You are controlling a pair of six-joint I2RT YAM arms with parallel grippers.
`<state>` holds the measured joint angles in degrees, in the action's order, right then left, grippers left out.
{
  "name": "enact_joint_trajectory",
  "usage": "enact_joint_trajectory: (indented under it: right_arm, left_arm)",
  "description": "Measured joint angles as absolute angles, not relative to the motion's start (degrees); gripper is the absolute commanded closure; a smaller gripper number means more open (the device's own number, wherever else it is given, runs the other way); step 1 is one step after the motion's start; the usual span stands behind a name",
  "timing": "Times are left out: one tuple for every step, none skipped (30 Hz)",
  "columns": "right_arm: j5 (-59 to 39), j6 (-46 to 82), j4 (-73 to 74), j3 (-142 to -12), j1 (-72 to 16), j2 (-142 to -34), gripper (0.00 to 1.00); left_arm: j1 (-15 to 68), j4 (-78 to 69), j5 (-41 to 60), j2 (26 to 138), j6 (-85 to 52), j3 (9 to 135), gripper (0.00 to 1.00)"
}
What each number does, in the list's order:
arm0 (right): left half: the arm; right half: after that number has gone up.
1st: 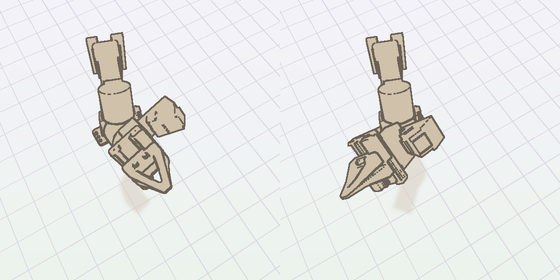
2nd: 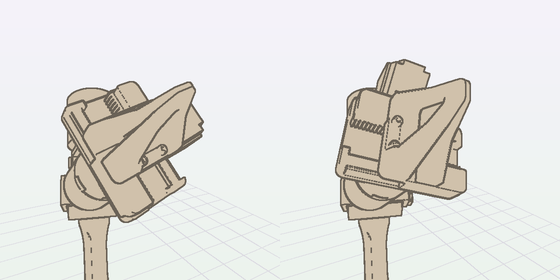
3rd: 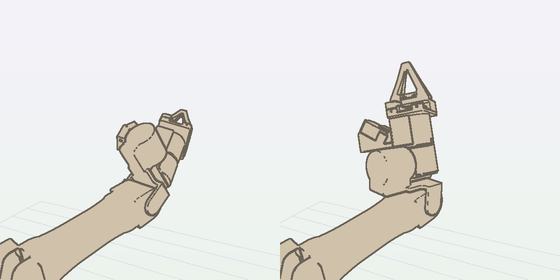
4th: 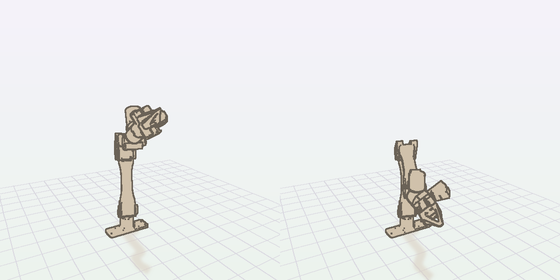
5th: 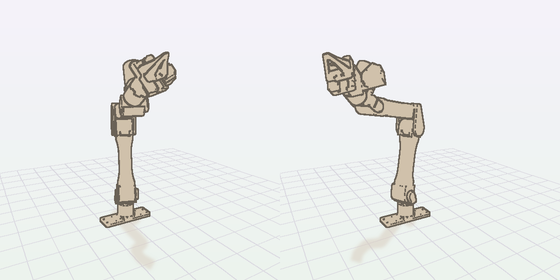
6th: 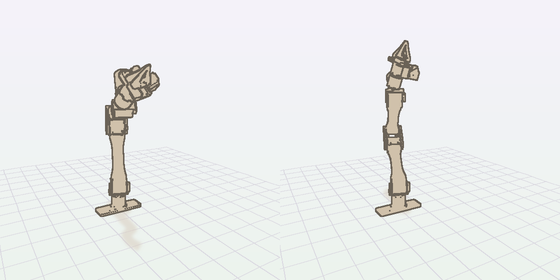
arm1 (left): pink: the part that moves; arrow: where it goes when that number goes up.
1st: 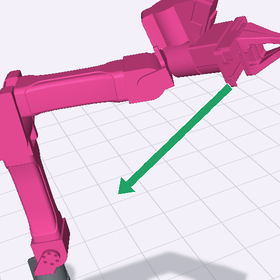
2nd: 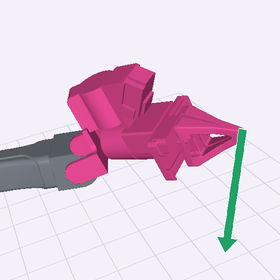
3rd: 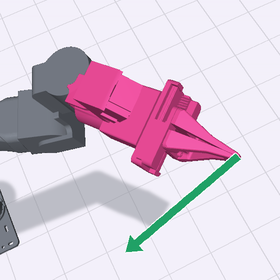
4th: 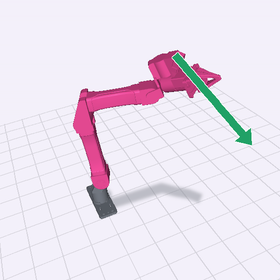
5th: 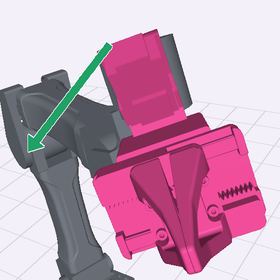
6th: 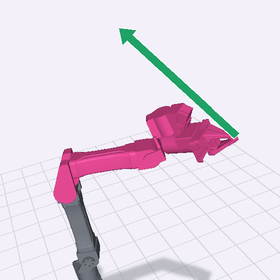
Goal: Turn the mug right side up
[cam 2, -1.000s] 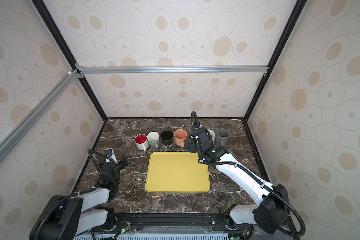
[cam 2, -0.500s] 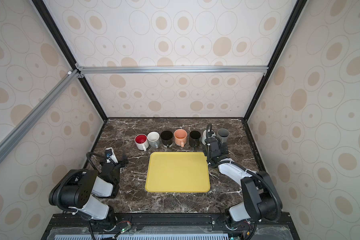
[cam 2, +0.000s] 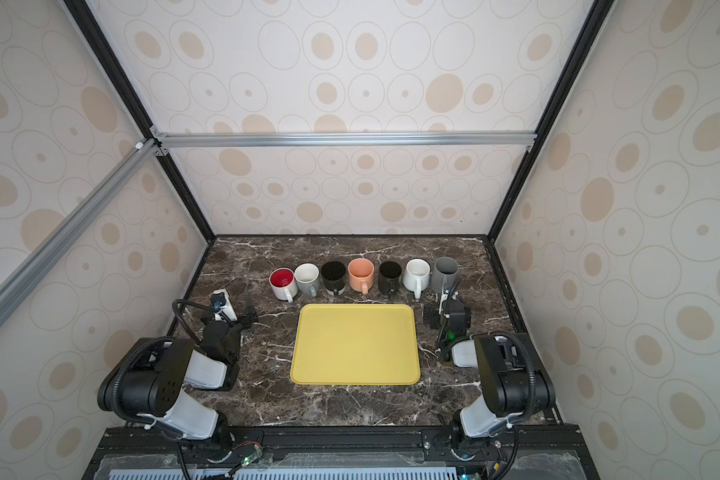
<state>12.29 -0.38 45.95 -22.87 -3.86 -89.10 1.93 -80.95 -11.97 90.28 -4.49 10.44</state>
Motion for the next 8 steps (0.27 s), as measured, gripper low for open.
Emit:
enact_joint_trajectory:
  right_arm:
    - [11.99, -0.30, 45.71, -23.11, -3.84, -88.99, 0.00]
    - [11.90, -0.27, 45.78, -23.18, -3.84, -88.95, 0.00]
    - [11.79, -0.25, 46.17, -23.18, -3.84, -88.95, 0.00]
    - [11.73, -0.25, 46.48, -23.16, -3.84, -88.97, 0.00]
    - [11.60, -0.25, 46.57, -23.16, -3.84, -88.97, 0.00]
    - [11.53, -0.25, 46.44, -23.20, -3.84, -88.95, 0.00]
    - [11.44, -0.23, 46.22, -23.22, -3.84, -88.95, 0.00]
    - [11.38, -0.23, 46.13, -23.22, -3.84, -88.95, 0.00]
  left_arm:
    - [1.93, -80.75, -11.88, 90.28, -4.45, 10.46, 0.00]
    - [1.93, -80.36, -11.77, 90.30, -4.36, 10.59, 0.00]
    - [1.93, -79.64, -11.62, 90.37, -4.16, 10.94, 0.00]
    - [1.93, -78.81, -11.38, 90.48, -3.99, 11.49, 0.00]
    - [1.93, -78.43, -11.16, 90.56, -3.84, 11.84, 0.00]
    - [1.96, -78.13, -10.81, 90.61, -3.68, 12.08, 0.00]
    - [1.98, -78.15, -10.59, 90.59, -3.57, 12.10, 0.00]
    - [1.98, -78.15, -10.46, 90.59, -3.46, 12.10, 0.00]
